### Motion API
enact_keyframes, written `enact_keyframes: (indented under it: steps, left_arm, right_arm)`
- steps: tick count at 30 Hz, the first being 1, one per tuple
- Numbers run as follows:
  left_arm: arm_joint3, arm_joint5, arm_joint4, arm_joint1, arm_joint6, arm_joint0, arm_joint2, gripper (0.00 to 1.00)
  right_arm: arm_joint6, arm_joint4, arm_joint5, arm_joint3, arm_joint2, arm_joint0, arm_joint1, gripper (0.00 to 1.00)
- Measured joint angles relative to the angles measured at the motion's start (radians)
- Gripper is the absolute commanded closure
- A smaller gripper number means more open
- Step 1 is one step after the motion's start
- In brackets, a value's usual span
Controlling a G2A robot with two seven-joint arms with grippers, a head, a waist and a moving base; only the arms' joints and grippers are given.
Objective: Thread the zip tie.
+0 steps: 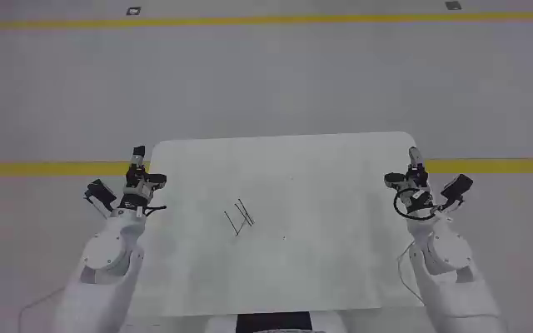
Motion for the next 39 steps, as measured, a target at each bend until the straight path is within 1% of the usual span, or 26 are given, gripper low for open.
enact_keyframes:
  steps: [3,7,10,12,24,25,27,28,31,35,37,39]
  left_arm:
    - [0.000,0.000,0.000,0.000,0.000,0.000,0.000,0.00]
    - [0.000,0.000,0.000,0.000,0.000,0.000,0.000,0.00]
    - [0.000,0.000,0.000,0.000,0.000,0.000,0.000,0.00]
    - [0.000,0.000,0.000,0.000,0.000,0.000,0.000,0.00]
    - [0.000,0.000,0.000,0.000,0.000,0.000,0.000,0.00]
    - [0.000,0.000,0.000,0.000,0.000,0.000,0.000,0.00]
    - [0.000,0.000,0.000,0.000,0.000,0.000,0.000,0.00]
    - [0.000,0.000,0.000,0.000,0.000,0.000,0.000,0.00]
    - [0.000,0.000,0.000,0.000,0.000,0.000,0.000,0.00]
    - [0.000,0.000,0.000,0.000,0.000,0.000,0.000,0.00]
    - [0.000,0.000,0.000,0.000,0.000,0.000,0.000,0.00]
    - [0.000,0.000,0.000,0.000,0.000,0.000,0.000,0.00]
  right_arm:
    - [0.029,-0.051,-0.032,-0.022,-0.009,0.004,0.001,0.00]
    - [0.117,-0.155,-0.089,-0.051,-0.024,-0.015,0.004,0.00]
    - [0.182,-0.201,-0.121,-0.066,-0.037,-0.033,0.006,0.00]
    - [0.200,-0.215,-0.143,-0.069,-0.039,-0.036,0.007,0.00]
    - [0.198,-0.213,-0.136,-0.068,-0.039,-0.036,0.007,0.00]
    - [0.206,-0.221,-0.137,-0.077,-0.044,-0.028,0.009,0.00]
    - [0.261,-0.280,-0.128,-0.095,-0.054,0.001,0.014,0.00]
    - [0.303,-0.329,-0.117,-0.100,-0.063,0.021,0.015,0.00]
    - [0.383,-0.415,-0.095,-0.109,-0.094,0.067,0.018,0.00]
    - [0.448,-0.551,-0.077,-0.119,-0.146,0.119,0.021,0.00]
    - [0.475,-0.589,-0.075,-0.120,-0.174,0.132,0.021,0.00]
    - [0.482,-0.590,-0.077,-0.120,-0.180,0.133,0.021,0.00]
